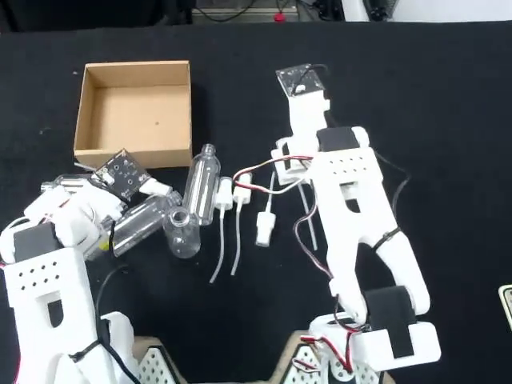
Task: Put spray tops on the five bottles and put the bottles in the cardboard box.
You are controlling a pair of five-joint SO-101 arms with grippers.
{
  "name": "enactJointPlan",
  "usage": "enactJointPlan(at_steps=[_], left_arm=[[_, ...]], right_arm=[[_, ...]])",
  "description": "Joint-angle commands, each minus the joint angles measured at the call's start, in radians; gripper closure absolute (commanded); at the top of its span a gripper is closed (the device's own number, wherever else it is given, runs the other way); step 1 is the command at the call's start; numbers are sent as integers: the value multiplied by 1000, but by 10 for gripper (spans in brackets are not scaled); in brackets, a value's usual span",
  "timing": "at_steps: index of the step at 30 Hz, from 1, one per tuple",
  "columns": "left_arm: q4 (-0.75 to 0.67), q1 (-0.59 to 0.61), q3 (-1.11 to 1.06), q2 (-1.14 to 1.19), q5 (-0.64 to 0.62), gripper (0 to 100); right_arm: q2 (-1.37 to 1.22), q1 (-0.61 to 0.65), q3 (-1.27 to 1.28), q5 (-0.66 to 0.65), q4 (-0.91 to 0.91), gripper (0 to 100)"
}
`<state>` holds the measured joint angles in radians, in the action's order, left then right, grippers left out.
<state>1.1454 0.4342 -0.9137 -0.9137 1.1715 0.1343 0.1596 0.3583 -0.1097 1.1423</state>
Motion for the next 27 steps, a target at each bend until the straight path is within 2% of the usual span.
enactJointPlan(at_steps=[1, 8, 14, 20, 27], left_arm=[[-75, -15, 31, 6, 41, 707], [-206, -33, -73, 6, 68, 710], [-267, -77, -131, 6, -5, 709], [-354, -74, -191, 6, -9, 711], [-353, -74, -200, 6, -9, 711]], right_arm=[[45, 9, -1, 0, -25, 977], [45, 9, -1, -2, -25, 977], [45, 9, -1, -2, -25, 977], [45, 9, -1, -2, -25, 977], [45, 9, -1, -2, -25, 977]])
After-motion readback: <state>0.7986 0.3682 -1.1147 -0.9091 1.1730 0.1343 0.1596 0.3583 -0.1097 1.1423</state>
